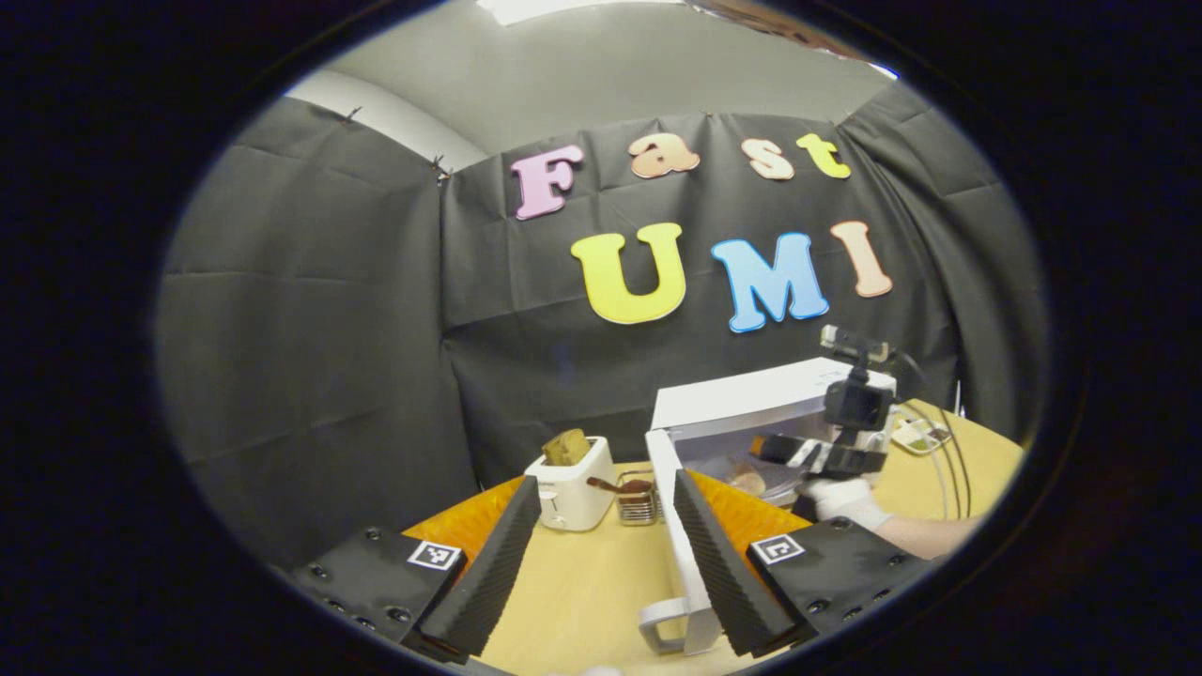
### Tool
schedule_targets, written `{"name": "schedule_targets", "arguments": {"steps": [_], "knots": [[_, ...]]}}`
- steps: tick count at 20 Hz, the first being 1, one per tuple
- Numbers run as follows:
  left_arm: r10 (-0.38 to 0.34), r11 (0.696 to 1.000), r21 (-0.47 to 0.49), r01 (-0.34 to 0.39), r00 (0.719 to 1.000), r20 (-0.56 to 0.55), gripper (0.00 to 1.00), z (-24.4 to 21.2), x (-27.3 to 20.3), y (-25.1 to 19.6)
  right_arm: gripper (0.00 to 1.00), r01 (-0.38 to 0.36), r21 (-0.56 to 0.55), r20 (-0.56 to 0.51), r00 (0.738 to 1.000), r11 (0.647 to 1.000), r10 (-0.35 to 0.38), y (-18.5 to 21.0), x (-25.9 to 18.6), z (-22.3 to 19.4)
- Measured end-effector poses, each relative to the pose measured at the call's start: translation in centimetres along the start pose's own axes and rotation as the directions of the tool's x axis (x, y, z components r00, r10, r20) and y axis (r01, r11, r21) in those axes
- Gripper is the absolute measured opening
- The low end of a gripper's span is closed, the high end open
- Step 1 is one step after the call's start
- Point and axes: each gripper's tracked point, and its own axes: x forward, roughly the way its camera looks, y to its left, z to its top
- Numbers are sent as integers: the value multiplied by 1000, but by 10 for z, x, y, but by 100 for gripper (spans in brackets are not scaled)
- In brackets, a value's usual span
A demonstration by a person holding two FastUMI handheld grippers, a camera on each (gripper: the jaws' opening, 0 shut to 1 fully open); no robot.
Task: Open the microwave oven with the left hand, put the food in, and close the microwave oven.
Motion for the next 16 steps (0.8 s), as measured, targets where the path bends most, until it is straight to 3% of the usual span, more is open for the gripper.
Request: {"name": "schedule_targets", "arguments": {"steps": [4,8,9,10,14,16], "knots": [[42,999,-33,-43,999,-24,99,-20,-13,26,96,-79,-84,-8,997,993,79,-6,-77,64],[37,997,-62,-43,995,-94,100,-69,-23,35,96,-135,-192,32,989,972,144,-15,-160,131],[12,997,-69,-18,997,-81,96,-77,-24,34,96,-139,-226,58,986,964,156,-17,-179,146],[7,997,-78,-14,997,-81,100,-85,-28,33,96,-146,-258,77,982,955,171,-19,-198,159],[-4,998,-65,-6,989,-147,96,-142,-30,35,96,-145,-337,123,973,930,197,-30,-260,182],[-20,998,-68,9,986,-166,100,-163,-33,28,96,-136,-366,114,975,921,189,-36,-275,183]]}}
